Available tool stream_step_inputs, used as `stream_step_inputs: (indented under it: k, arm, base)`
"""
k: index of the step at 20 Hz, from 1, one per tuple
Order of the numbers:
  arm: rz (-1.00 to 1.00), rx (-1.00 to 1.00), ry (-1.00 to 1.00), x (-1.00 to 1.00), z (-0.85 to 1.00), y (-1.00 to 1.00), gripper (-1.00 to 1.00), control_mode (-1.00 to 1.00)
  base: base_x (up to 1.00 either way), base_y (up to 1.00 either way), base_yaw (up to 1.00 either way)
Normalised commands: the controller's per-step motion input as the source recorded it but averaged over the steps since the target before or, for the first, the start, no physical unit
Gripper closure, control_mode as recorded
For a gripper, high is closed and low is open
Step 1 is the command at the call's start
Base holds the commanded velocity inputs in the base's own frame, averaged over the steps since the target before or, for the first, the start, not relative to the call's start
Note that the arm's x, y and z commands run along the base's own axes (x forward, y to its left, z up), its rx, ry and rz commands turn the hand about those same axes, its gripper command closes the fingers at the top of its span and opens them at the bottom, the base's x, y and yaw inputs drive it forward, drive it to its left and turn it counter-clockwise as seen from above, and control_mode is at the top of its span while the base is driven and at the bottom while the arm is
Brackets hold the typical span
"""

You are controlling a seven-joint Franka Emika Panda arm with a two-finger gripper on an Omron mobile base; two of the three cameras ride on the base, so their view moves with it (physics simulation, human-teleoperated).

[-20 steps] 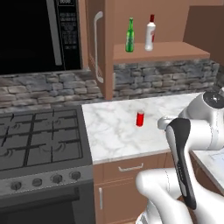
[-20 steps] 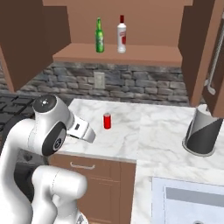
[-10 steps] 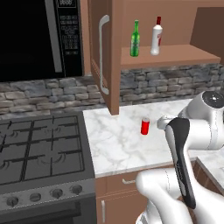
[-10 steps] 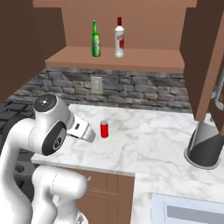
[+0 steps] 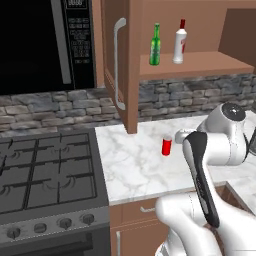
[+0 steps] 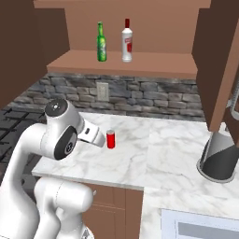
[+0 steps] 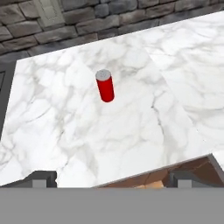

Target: Sort all alcoholic drinks to one cabinet, and non-alcoholic drinks to the other.

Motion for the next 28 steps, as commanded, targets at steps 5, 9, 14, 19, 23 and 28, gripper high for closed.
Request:
stream_step_inputs:
  k: [5, 9, 14, 19, 23, 28]
  arm:
    - [0.03, 0.0, 0.0, 0.76, -0.25, -0.03, -1.0, -1.0]
    - [0.02, -0.01, 0.0, 0.61, -0.43, 0.0, -1.0, -1.0]
    - [0.02, -0.05, 0.0, 0.46, -0.59, -0.02, -1.0, -1.0]
    - [0.01, -0.05, 0.0, 0.45, -0.42, -0.01, -1.0, -1.0]
    - [0.0, -0.05, 0.0, 0.38, -0.17, 0.0, -1.0, -1.0]
    - [0.0, -0.01, 0.0, 0.3, -0.04, 0.0, -1.0, -1.0]
  base:
    - [0.0, 0.0, 0.0]
    - [0.0, 0.0, 0.0]
    - [0.0, 0.0, 0.0]
    - [0.0, 0.0, 0.0]
    - [0.0, 0.0, 0.0]
    - [0.0, 0.0, 0.0]
